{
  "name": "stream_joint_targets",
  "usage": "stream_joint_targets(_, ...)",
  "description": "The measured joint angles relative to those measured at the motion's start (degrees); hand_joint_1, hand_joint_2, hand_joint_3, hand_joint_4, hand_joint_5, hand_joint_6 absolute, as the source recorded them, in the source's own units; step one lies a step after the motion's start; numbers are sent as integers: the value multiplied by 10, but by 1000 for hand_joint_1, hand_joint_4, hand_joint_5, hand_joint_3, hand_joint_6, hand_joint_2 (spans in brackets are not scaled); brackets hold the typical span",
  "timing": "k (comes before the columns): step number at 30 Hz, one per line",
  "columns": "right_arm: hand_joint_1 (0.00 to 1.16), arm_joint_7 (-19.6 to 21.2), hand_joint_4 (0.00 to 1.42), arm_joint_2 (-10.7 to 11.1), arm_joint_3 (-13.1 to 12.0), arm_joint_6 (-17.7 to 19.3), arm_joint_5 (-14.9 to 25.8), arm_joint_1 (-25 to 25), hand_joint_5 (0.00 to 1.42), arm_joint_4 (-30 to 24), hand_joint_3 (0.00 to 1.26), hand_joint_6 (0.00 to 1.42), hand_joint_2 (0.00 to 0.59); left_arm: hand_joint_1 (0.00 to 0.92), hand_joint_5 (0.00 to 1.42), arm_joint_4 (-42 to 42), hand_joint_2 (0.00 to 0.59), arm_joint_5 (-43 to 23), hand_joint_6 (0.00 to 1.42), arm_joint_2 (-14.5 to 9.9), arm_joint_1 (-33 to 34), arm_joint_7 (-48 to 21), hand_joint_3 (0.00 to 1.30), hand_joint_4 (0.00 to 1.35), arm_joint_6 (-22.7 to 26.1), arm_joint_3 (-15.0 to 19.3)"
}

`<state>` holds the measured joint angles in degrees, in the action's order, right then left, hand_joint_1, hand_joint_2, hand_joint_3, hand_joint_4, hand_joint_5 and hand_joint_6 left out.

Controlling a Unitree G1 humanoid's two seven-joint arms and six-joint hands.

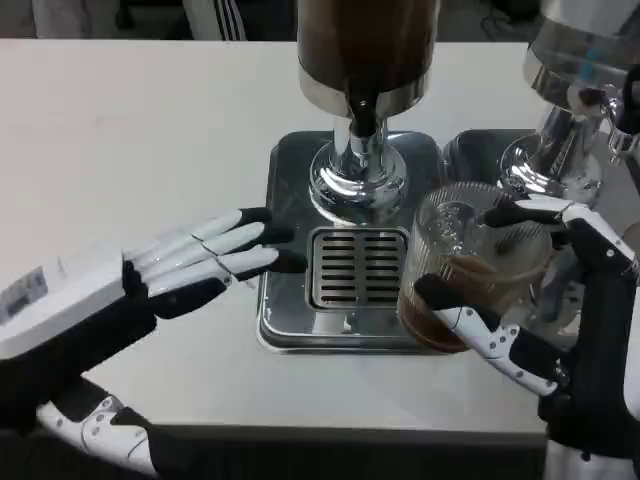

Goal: Grasp the cup under the faucet to collect the drink, then remove the cup.

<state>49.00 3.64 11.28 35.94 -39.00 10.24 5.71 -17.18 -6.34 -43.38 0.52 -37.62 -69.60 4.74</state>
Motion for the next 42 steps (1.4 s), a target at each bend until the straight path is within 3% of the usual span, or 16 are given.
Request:
stream_joint_targets(25,979,-46,917,-8,-32,13,8,34,1088,-59,775,1418,114,0,0,56,49,-70,70,-59,-36,0,155,0,-33,-31)
stream_joint_targets(42,969,-59,927,-11,-41,19,10,39,1088,-62,775,1418,112,0,0,59,49,-70,73,-70,-41,0,160,0,-39,-33)
